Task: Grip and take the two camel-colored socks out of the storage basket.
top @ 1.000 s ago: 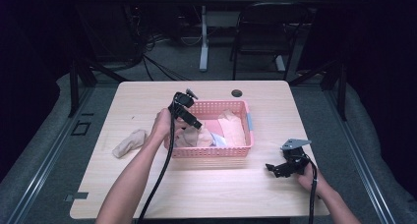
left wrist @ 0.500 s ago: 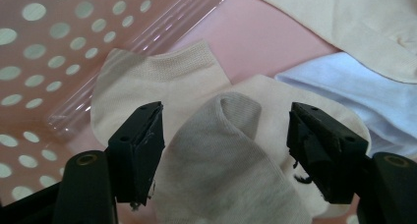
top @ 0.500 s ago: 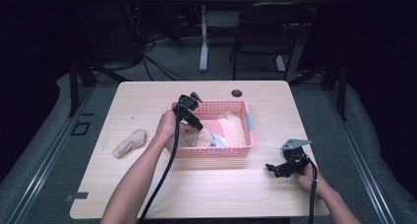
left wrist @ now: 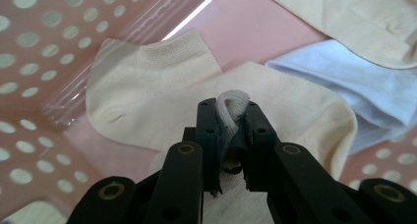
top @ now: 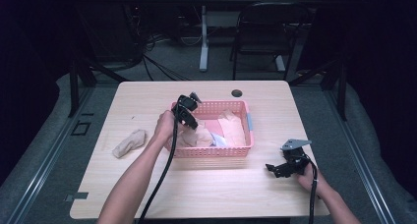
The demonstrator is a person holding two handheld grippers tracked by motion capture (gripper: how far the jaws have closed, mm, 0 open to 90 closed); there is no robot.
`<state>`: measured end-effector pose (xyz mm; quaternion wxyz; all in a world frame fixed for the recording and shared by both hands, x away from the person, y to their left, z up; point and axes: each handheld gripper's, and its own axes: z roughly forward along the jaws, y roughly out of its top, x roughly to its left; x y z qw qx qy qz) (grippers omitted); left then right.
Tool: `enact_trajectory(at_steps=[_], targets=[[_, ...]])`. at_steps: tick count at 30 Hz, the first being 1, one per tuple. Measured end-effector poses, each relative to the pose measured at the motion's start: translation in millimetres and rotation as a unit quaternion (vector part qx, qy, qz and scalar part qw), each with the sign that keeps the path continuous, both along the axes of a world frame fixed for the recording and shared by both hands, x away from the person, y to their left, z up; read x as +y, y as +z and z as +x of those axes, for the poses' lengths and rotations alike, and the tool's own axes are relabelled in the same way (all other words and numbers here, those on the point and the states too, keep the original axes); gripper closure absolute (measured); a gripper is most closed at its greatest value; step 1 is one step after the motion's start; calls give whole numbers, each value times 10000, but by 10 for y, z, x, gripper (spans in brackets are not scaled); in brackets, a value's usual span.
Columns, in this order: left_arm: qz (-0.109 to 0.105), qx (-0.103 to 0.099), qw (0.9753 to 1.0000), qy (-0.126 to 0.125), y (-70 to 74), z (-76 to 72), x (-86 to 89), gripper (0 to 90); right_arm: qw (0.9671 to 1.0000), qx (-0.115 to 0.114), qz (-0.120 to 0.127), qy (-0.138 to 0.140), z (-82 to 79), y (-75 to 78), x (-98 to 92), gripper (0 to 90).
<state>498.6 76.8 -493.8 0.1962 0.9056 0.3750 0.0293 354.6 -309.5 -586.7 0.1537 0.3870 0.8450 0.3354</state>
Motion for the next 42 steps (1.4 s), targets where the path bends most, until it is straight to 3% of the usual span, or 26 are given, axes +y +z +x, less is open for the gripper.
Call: enact_trajectory(at_steps=[15,28,35,42], targets=[[-73,-269,9993,-247,498,-75,126,817,10000,0,-3,2,2,1,0,0],[-64,-305,9987,-395,1030,-140,205,816,10000,1,-19,5,2,2,-1,0],[137,-321,9984,-455,1323,-248,398,816,10000,18,30,2,2,-2,3,0],[223,-312,9987,-328,1468,-311,651,816,10000,13,8,6,6,-1,4,0]])
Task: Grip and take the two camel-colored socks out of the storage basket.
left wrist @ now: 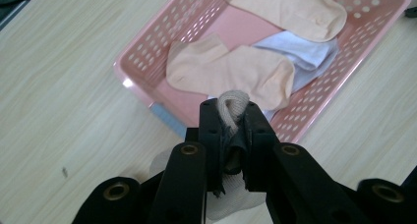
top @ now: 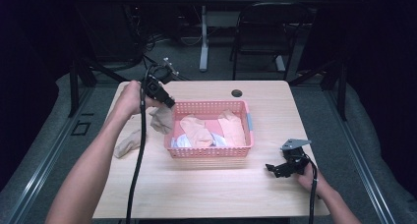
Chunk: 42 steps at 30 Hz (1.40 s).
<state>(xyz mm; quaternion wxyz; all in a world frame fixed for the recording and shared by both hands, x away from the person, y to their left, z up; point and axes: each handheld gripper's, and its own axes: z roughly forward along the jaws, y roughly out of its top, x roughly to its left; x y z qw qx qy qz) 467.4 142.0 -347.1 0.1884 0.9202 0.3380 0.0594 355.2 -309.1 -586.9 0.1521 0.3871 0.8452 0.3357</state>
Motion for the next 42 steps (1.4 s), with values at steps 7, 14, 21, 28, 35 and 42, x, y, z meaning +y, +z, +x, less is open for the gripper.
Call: enact_trajectory(at_steps=[7,14,21,28,35,42], targets=[[-13,-29,9998,216,105,-90,335,816,10000,4,-2,7,2,0,0,0],[-10,29,9990,454,89,-149,679,816,10000,-4,-43,29,6,4,-2,0],[11,191,9973,711,-109,-179,974,815,10000,11,-8,31,6,3,2,0],[129,409,9947,939,-424,-187,1145,812,10000,13,-13,24,6,3,4,0],[223,588,9907,1204,-875,-159,1273,811,10000,13,-12,24,6,3,4,0],[245,785,9850,1515,-1406,-110,1382,801,10000,10,-13,23,6,3,4,0]])
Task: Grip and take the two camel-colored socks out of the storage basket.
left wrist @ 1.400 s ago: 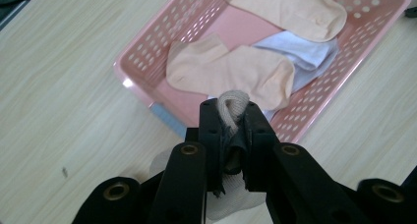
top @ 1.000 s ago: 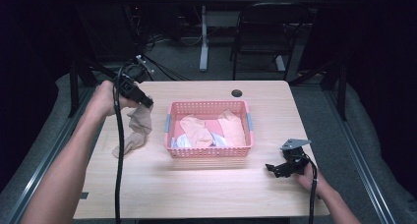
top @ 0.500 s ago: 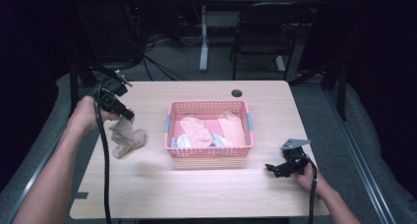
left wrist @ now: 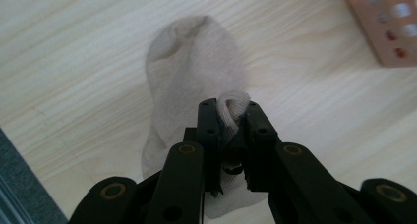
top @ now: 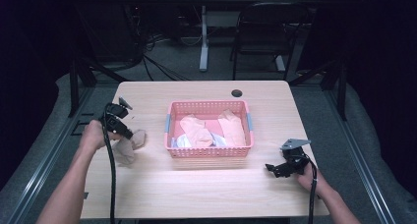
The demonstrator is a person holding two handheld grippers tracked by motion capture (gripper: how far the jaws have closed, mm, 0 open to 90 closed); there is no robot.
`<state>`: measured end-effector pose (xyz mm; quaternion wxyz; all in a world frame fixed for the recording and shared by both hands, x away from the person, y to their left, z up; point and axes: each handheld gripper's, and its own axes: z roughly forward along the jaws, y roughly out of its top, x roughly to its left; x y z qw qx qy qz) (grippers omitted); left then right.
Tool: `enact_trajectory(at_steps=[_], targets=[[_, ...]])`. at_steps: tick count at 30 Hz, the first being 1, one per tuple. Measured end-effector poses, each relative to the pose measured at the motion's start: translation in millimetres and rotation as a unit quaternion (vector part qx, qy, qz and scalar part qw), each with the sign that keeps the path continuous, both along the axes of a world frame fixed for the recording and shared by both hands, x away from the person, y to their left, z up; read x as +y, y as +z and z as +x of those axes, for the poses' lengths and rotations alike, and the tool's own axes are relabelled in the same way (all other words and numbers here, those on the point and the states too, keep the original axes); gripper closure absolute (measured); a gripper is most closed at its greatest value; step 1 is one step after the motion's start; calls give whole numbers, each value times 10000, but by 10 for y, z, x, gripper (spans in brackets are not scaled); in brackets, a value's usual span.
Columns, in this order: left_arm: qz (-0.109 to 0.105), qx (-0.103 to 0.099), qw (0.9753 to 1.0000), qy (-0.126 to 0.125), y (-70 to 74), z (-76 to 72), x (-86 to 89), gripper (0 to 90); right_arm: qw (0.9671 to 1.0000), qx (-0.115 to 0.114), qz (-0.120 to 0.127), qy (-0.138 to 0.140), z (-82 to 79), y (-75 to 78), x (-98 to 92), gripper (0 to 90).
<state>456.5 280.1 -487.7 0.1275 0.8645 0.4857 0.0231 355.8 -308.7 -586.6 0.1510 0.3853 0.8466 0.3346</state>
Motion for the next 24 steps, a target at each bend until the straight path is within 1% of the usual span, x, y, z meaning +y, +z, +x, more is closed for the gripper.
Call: enact_trajectory(at_steps=[1,2,3,5,6,7,8,10,12,14,16,17,20,22,24], targets=[[-22,31,10000,43,-64,9,21,799,10000,2,0,-2,0,0,0,0],[-89,22,9999,146,-122,12,39,795,10000,2,-1,-3,0,0,1,0],[-131,6,9997,189,-172,19,59,792,10000,-5,3,-3,0,-1,1,0],[-197,-22,9994,287,-242,21,84,767,10000,-6,5,-4,0,-1,1,0],[-203,-24,9992,330,-263,19,89,738,10000,-6,6,-4,0,-1,1,0],[-202,5,9992,353,-271,18,96,686,10000,-5,4,-7,-1,-1,2,0],[-212,-27,9989,407,-273,7,99,623,10000,-7,5,-6,-1,-1,2,0],[-219,-17,9985,498,-247,-22,114,454,10000,-6,3,-7,-1,-1,2,0],[-222,-86,9983,539,-190,-74,138,339,10000,-9,5,-5,-1,-1,1,0],[-242,-141,9981,541,-132,-127,163,255,10000,-6,4,-4,0,-1,1,0],[-175,-216,9982,523,-72,-184,179,178,10000,-1,4,-7,-1,0,1,0],[-193,-247,9981,522,-56,-209,180,157,10000,-6,5,-3,0,-1,1,0],[-216,-311,9983,452,9,-299,189,140,10000,-2,5,-1,1,-1,1,0],[-167,-299,9987,385,31,-345,192,127,10000,4,5,2,2,0,1,0],[-178,-313,9987,373,36,-376,196,95,10000,2,5,6,3,0,2,0]])
